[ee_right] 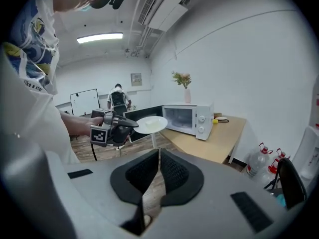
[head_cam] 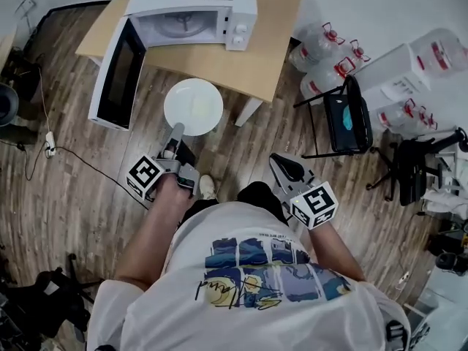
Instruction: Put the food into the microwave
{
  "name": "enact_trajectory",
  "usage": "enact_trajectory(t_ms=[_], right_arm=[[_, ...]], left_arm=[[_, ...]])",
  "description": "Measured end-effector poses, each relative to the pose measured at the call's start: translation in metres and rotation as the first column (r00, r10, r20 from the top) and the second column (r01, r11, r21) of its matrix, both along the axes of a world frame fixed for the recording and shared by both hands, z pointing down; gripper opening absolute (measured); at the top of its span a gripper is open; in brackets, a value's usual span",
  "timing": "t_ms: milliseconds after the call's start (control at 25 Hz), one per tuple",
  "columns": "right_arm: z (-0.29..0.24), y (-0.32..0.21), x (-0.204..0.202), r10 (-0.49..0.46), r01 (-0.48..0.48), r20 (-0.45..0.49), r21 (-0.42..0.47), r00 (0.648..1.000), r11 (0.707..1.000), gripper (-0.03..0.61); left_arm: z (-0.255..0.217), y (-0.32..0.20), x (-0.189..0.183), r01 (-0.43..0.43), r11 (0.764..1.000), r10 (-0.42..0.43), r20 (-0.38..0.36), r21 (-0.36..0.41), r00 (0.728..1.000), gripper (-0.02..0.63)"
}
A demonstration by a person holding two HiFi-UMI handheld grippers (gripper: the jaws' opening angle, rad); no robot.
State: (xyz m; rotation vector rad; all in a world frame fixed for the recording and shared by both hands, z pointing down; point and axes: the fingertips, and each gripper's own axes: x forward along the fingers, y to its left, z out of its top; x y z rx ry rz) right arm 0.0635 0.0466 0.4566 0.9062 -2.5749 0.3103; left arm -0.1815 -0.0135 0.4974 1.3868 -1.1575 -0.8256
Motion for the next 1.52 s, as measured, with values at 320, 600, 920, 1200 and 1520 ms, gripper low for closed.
enact_trajectory(t_ms=[320, 600, 920, 1200, 1520], right_arm=[[0.004, -0.076, 0.024, -0.029, 0.029, 0.012, -0.041, 1.0, 0.999, 0.012], [-0.001, -0.151, 0.062, -0.085, 0.086, 0.014, -0.033, 0.996, 0.996, 0.012], [0.014, -0.189, 0.093, -0.075, 0.073, -0.023, -0.065, 0.997, 0.995, 0.012], [0.0, -0.234, 0.071, -0.006, 0.005, -0.026, -0.043, 1.0, 0.999, 0.012], [-0.006, -0.266, 0.04, 0.056, -0.058, -0.05, -0.043, 0.997, 0.997, 0.012]], left_arm=[[0.009, -0.085, -0.009, 0.099, 0.995, -0.099, 0.001, -0.011, 0.995, 0.02], [0.018, -0.151, -0.016, 0.206, 0.979, -0.206, 0.02, -0.007, 0.978, 0.02], [0.039, -0.213, -0.032, 0.288, 0.957, -0.287, 0.034, -0.033, 0.957, 0.02], [0.056, -0.277, -0.065, 0.3, 0.953, -0.299, 0.026, -0.041, 0.954, 0.02], [0.09, -0.343, -0.093, 0.268, 0.959, -0.266, 0.035, -0.092, 0.963, 0.02]])
